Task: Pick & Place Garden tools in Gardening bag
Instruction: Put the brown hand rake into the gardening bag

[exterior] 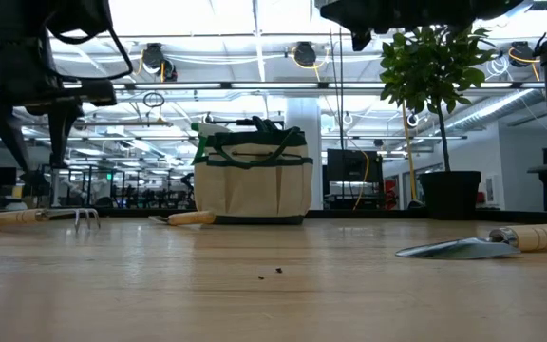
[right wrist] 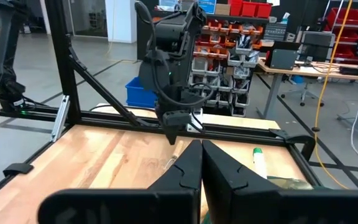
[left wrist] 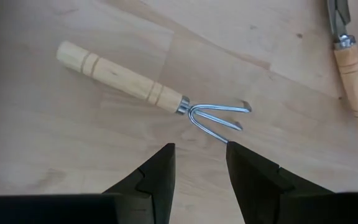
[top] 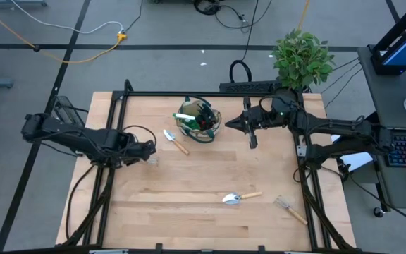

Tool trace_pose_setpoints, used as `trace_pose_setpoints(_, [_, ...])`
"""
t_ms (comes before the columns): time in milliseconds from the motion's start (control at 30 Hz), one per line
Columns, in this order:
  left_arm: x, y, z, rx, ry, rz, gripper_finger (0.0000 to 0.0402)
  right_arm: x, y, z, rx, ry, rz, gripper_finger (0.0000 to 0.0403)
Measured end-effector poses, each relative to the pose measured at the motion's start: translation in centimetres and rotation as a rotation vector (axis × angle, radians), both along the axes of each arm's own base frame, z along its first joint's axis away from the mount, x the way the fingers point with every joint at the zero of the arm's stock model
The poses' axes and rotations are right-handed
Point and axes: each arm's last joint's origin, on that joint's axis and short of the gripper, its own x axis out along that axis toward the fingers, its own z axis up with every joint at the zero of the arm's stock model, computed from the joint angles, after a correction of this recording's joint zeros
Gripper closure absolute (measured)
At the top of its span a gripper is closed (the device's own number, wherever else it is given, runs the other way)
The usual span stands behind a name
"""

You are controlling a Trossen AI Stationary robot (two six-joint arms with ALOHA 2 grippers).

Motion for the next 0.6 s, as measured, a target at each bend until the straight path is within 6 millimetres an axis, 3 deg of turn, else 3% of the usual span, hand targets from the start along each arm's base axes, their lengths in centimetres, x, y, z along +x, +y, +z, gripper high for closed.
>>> trace_pose_setpoints(267, [0.53, -0.25, -0.44, -0.061, 0.02, -0.016, 0.0252, -0.16, -0.58, -0.01, -0.007, 0.0, -0.019, 0.0403])
trace_pose_setpoints(433, [0.05, -0.41, -0.51, -0.135, 0.066, 0.195, 0.0252, -0.17, -0.64, -0.01, -0.011, -0.001, -0.021, 0.0403])
trace_pose_setpoints(600, [-0.1, -0.45, -0.5, -0.016, 0.023, 0.381, 0.0252, -0.17, -0.64, -0.01, -0.024, -0.002, -0.021, 0.0403])
